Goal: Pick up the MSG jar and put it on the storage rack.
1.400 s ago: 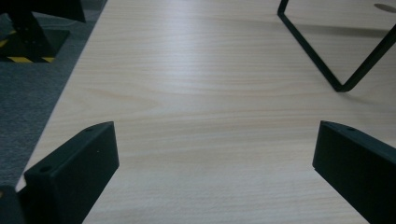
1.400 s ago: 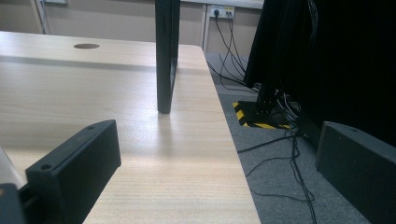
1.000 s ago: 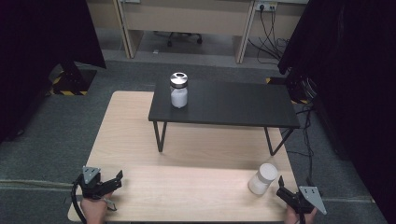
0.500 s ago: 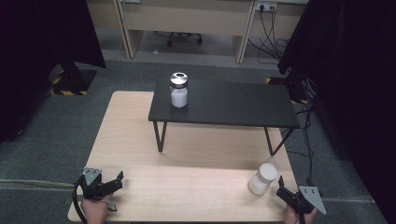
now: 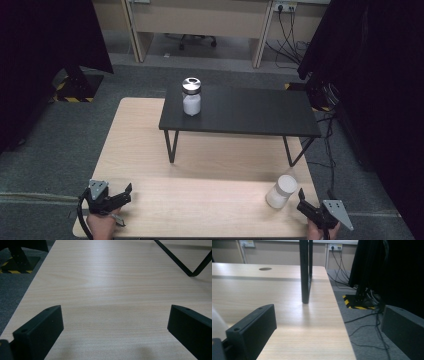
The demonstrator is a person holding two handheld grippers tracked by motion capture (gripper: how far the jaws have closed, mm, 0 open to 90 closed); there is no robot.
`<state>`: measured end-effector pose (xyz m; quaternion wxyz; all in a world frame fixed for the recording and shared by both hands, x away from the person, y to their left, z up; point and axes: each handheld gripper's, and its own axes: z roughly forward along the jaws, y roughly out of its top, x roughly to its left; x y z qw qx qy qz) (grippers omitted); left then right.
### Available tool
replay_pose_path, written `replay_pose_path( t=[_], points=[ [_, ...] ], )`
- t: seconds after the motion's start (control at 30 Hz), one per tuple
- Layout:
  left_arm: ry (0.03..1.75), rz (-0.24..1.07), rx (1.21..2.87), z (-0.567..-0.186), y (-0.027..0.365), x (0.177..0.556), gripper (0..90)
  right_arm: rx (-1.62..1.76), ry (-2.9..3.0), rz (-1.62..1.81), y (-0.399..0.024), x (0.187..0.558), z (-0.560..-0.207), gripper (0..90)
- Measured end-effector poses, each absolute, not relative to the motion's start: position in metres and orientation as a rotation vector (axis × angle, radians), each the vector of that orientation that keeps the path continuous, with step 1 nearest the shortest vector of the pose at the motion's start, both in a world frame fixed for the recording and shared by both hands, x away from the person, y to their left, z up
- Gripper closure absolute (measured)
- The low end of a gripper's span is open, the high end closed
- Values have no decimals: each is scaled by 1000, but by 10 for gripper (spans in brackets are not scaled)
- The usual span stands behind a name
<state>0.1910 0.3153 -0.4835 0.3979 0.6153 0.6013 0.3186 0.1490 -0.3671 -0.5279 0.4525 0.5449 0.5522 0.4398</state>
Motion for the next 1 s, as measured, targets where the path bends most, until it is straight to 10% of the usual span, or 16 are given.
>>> replay_pose_path(
  t=[1.0],
  points=[
    [1512, 792, 1513, -487, 321, 186, 0, 1232, 1463, 1277, -354, 109, -510, 4]
  ],
)
